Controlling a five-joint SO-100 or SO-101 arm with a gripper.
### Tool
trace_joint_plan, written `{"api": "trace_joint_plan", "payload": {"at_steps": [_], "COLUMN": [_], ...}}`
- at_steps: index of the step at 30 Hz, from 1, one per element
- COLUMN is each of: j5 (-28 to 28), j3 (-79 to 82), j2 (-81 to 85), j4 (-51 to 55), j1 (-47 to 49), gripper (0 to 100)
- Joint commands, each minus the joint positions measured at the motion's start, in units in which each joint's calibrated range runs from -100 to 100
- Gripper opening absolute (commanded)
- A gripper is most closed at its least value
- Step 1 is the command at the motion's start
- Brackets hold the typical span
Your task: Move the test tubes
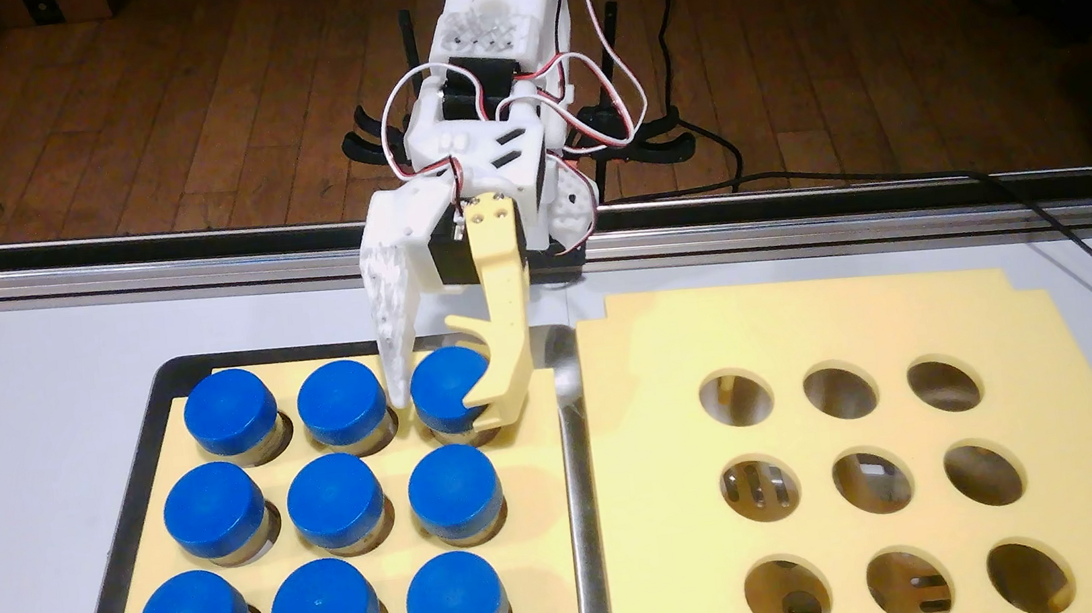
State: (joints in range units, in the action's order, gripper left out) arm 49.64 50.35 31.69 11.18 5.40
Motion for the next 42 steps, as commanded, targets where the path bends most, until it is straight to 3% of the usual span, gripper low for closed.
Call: {"api": "trace_joint_plan", "payload": {"at_steps": [1,4,14,18,24,34,42], "j5": [-0.64,-0.69,-0.79,-0.85,-5.50,-5.34,-5.08], "j3": [-9.63,-23.62,-60.20,-59.93,-53.21,-48.67,-42.77], "j2": [0.57,0.57,-0.21,-1.60,-11.24,-19.58,-20.54], "j4": [6.62,15.31,15.21,15.21,15.21,10.68,8.55], "j1": [-0.70,-2.70,-0.92,10.64,31.02,40.21,40.28], "gripper": [15,15,15,15,15,15,15]}}
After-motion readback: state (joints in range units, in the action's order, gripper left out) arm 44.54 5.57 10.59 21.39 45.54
